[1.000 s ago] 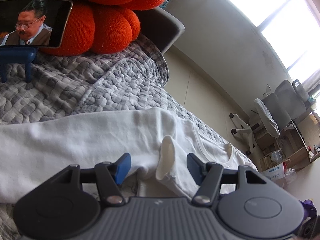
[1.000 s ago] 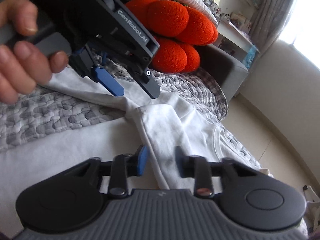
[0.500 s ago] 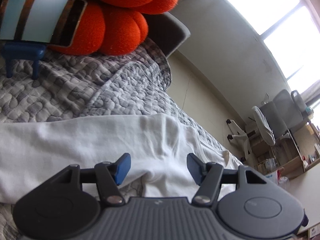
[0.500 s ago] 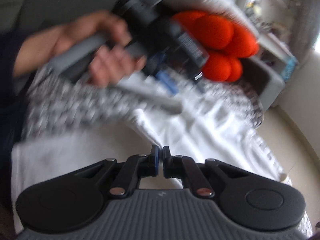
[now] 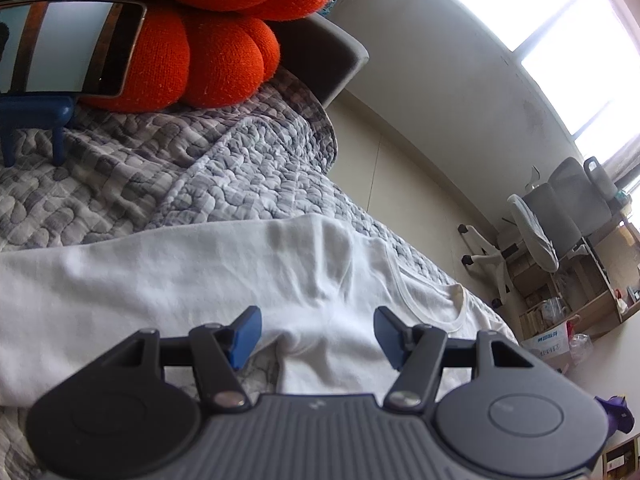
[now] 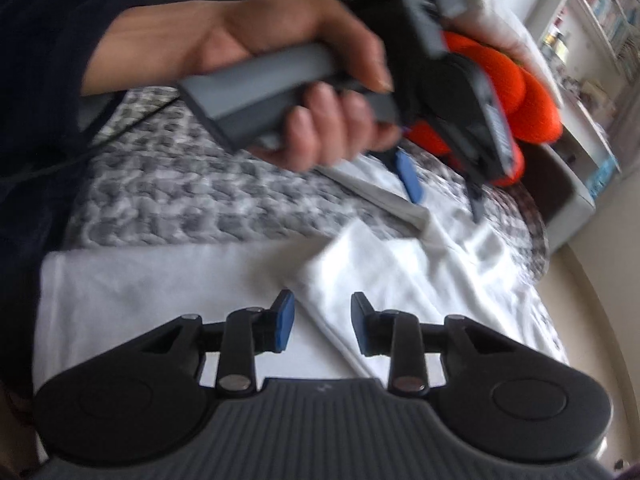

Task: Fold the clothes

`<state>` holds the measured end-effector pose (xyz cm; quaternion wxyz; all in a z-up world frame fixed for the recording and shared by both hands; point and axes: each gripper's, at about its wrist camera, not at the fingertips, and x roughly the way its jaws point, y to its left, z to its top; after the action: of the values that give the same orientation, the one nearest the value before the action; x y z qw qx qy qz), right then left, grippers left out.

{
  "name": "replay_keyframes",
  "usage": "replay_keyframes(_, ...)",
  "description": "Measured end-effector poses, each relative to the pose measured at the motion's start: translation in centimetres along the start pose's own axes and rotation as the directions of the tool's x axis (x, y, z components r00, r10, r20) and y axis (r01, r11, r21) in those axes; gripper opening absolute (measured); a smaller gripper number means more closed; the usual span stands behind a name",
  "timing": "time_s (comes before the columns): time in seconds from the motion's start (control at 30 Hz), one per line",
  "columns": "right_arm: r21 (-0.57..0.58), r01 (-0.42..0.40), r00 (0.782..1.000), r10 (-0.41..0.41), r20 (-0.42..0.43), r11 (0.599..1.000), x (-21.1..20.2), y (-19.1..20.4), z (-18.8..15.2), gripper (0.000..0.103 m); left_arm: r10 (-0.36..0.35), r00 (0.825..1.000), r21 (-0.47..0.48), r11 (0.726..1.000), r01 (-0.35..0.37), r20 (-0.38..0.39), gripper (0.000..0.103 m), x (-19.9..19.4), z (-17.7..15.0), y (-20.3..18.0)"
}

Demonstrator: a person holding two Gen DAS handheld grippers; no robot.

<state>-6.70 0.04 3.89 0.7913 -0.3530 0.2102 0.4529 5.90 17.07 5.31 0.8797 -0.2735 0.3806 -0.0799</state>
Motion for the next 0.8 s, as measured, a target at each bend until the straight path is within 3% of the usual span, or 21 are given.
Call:
replay_keyframes(0.13,-0.025,0.052,0.998,-0.052,-0.024,0.998,1.5,0.5,0.4,0.03,0.009,1.0,0.019,1.0,-0.009,0.002,0.063,0.0,-0.1,-0.2)
replay_keyframes(0.17,-0.019,0.052,0.998,-0.052,-0.025,0.998,1.7,0.4,0.5,0.012,0.011,1.0,0.025,1.0,-0.011,0.003,0.063,0.0,-0.1,-0.3)
replay_keyframes(0.2,-0.007,0.046,0.999,-0.046,-0.015,0.999,1.3,0.1,0.7,0.005,0.013,1.0,0.031,0.999,-0.013,0.005,0.063,0.0,-0.1,-0.3)
replay_keyframes(0.33,0.058,0.001,0.998,-0.004,0.058,0.998,-2.1,-1.8,1.0,0.005,0.021,1.0,0.04,0.999,-0.021,0.008,0.063,0.0,-0.1,-0.2)
replay_keyframes(0.47,0.135,-0.116,0.987,0.099,0.124,0.984,-6.0,-3.7,0.0,0.005,0.029,1.0,0.058,0.998,-0.03,0.012,0.063,0.0,-0.1,-0.4)
replay_keyframes(0.67,0.066,-0.21,0.978,0.21,0.0,0.976,-4.3,-1.6,-0.6,0.006,0.044,0.999,0.088,0.995,-0.045,0.015,0.063,0.1,-0.4,-1.0)
replay_keyframes(0.8,0.02,-0.279,0.956,0.28,-0.085,0.96,-3.6,-0.5,-1.4,0.015,0.056,0.998,0.106,0.993,-0.057,0.018,0.063,0.2,-0.6,-1.3)
